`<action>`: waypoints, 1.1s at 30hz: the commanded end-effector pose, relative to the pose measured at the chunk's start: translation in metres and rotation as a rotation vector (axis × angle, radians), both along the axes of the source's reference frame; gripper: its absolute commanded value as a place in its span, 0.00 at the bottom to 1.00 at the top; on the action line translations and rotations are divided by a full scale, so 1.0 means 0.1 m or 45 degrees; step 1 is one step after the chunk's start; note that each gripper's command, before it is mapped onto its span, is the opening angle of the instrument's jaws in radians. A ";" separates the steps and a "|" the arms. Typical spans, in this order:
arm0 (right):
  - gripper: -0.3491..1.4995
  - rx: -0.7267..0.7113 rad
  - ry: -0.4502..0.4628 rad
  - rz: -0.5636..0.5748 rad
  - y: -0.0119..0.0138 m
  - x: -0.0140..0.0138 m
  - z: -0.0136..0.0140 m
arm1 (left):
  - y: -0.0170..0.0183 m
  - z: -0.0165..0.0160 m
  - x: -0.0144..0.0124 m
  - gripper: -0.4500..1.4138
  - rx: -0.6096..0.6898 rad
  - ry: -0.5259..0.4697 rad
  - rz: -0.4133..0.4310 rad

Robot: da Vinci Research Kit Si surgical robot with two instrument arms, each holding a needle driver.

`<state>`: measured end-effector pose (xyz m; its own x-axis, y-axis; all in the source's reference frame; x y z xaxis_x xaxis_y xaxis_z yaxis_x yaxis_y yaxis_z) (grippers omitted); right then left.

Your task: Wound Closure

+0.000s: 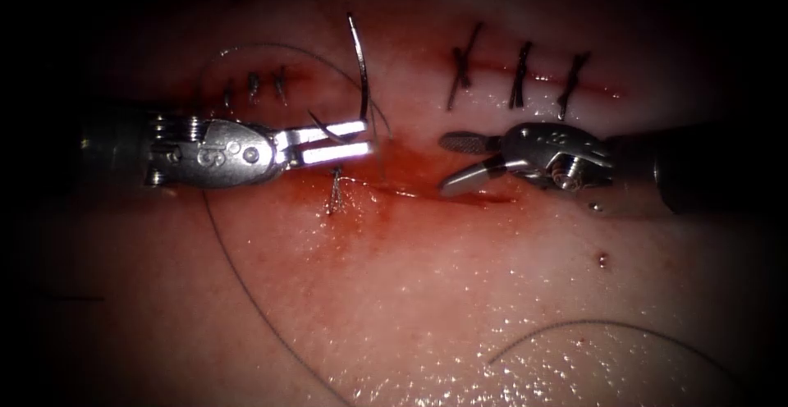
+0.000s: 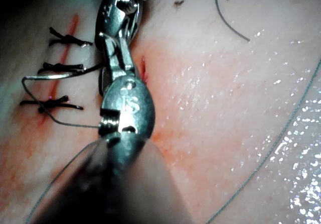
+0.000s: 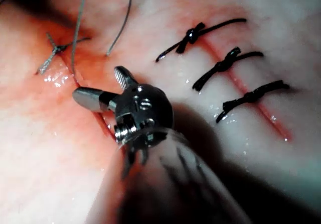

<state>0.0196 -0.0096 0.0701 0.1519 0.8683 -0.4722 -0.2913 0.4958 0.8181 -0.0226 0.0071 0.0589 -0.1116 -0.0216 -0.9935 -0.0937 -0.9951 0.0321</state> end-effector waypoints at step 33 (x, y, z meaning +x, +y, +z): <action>0.86 0.713 0.082 0.247 -0.015 0.069 -0.039 | -0.066 0.073 -0.042 0.00 -0.345 0.260 -0.034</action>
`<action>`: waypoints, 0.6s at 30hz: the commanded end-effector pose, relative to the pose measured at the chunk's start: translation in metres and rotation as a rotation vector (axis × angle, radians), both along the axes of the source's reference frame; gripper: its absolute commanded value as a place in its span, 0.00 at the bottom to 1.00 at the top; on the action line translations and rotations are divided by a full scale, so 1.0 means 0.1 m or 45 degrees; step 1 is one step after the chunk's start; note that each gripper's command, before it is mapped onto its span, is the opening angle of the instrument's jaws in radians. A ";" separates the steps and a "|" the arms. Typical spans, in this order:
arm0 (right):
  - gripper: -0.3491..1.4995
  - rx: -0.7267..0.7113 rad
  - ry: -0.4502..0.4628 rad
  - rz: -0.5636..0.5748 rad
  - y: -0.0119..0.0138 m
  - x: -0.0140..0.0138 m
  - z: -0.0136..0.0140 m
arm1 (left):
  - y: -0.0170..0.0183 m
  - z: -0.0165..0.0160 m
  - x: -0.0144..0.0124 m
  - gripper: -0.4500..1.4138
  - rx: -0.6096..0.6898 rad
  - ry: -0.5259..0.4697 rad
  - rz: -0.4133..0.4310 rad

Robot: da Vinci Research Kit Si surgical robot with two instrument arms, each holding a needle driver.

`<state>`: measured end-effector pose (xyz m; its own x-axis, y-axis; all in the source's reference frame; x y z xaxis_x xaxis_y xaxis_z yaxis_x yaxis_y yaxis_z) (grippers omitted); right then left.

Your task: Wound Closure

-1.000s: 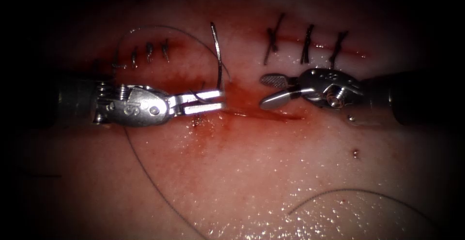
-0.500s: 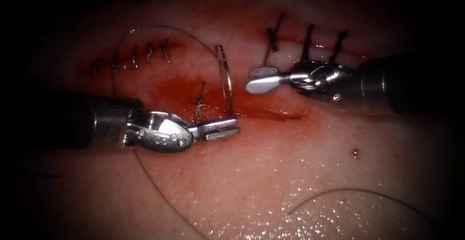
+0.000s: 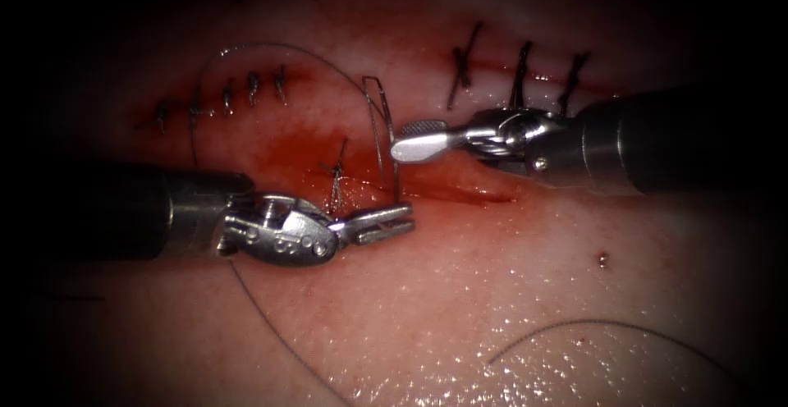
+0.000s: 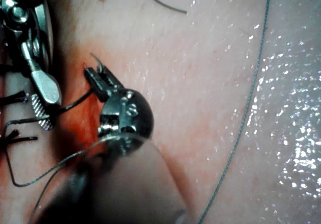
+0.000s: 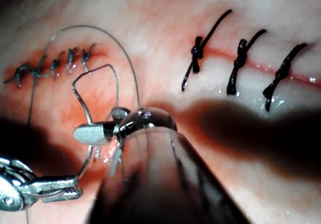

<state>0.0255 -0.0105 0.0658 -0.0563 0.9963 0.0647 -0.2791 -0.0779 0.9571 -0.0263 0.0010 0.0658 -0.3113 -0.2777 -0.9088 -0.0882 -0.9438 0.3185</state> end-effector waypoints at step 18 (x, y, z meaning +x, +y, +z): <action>0.00 -0.001 -0.137 -0.036 -0.008 0.019 0.007 | -0.016 0.001 -0.012 0.00 -0.040 0.048 0.123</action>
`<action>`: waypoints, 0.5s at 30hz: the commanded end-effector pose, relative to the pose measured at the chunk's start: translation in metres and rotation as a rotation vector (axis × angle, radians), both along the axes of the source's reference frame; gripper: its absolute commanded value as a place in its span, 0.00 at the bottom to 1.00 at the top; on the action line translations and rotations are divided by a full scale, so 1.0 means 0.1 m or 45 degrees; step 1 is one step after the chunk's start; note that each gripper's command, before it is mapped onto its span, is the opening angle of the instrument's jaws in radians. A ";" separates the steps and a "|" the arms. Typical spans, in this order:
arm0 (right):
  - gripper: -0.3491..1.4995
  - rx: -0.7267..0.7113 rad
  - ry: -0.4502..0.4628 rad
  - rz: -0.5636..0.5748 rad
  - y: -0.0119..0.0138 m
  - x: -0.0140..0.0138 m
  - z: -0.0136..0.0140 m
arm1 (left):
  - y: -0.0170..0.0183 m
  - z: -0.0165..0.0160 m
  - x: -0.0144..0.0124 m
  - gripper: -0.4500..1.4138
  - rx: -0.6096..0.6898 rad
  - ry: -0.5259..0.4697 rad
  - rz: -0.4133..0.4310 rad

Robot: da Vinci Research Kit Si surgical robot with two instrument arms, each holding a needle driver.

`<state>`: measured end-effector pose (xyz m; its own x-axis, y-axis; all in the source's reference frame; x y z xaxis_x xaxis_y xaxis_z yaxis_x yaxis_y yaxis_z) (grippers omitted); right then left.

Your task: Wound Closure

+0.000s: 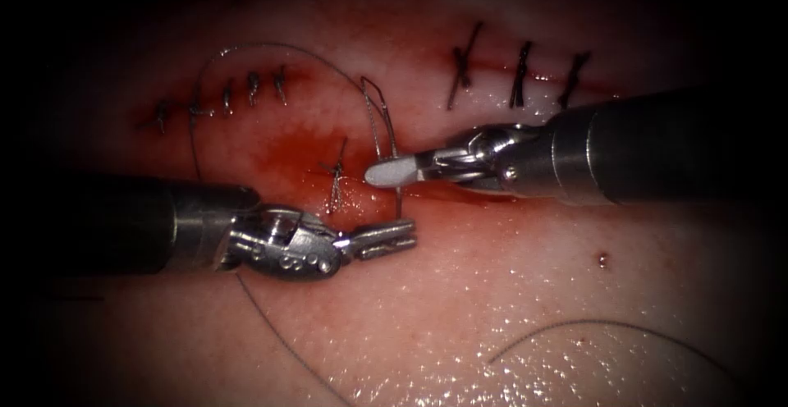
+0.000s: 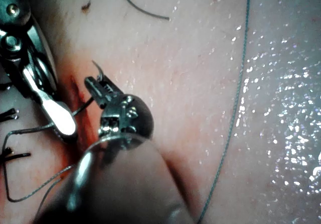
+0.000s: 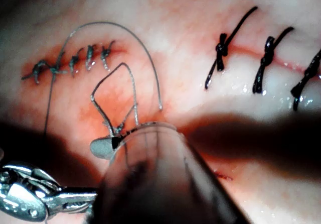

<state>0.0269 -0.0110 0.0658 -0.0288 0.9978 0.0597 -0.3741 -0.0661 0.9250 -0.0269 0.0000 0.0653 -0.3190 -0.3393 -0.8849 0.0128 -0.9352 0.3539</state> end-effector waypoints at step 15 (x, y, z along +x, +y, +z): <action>0.00 -0.311 0.095 0.047 0.018 -0.015 0.011 | -0.005 -0.009 0.008 0.91 0.189 0.007 0.068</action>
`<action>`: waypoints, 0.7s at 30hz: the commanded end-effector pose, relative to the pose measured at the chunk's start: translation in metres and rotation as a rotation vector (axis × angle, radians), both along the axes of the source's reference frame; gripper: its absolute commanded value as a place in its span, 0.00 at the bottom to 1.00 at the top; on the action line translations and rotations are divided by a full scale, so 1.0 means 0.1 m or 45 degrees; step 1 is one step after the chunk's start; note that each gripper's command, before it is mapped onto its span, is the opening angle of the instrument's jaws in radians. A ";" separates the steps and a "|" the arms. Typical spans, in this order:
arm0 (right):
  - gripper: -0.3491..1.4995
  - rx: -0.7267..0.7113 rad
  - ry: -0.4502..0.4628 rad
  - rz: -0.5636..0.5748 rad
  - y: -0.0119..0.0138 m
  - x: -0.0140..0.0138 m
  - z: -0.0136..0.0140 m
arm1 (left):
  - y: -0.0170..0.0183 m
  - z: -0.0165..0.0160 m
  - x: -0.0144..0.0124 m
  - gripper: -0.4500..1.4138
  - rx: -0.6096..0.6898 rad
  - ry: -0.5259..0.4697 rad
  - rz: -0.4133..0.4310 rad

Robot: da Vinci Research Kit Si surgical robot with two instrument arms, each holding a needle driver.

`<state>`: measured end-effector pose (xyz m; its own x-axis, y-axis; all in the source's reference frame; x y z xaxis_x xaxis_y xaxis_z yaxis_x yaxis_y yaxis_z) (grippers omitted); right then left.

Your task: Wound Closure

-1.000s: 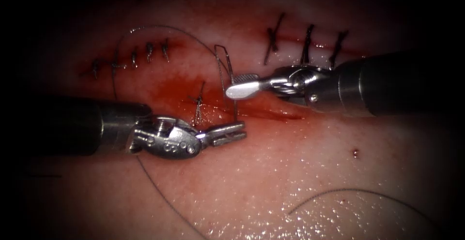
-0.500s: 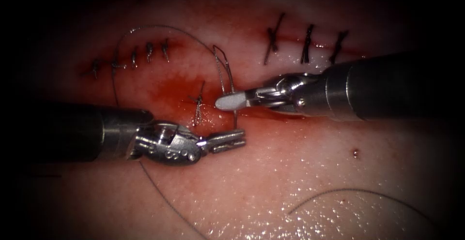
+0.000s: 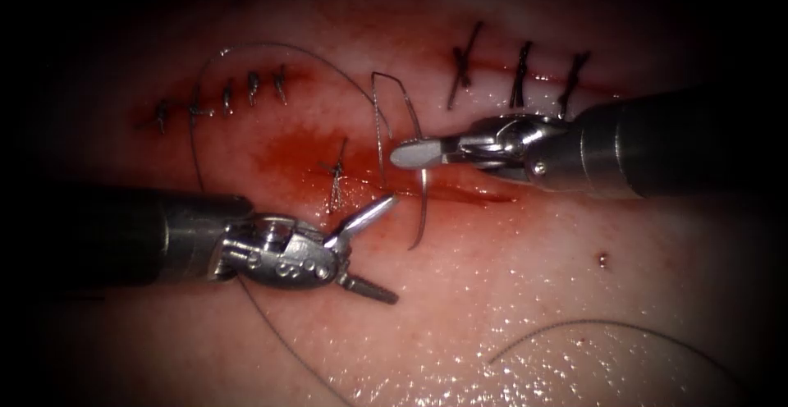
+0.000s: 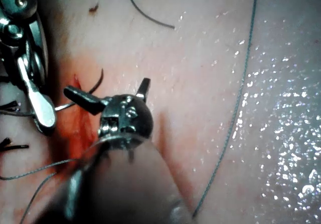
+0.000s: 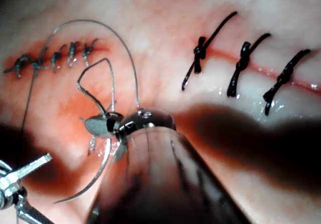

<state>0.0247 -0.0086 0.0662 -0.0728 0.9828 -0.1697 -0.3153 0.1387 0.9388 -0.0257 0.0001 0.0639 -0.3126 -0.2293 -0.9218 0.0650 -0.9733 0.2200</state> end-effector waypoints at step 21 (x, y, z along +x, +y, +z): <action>0.00 -0.775 0.016 -0.076 -0.005 0.012 0.006 | 0.034 0.094 0.018 0.00 0.650 0.445 -0.038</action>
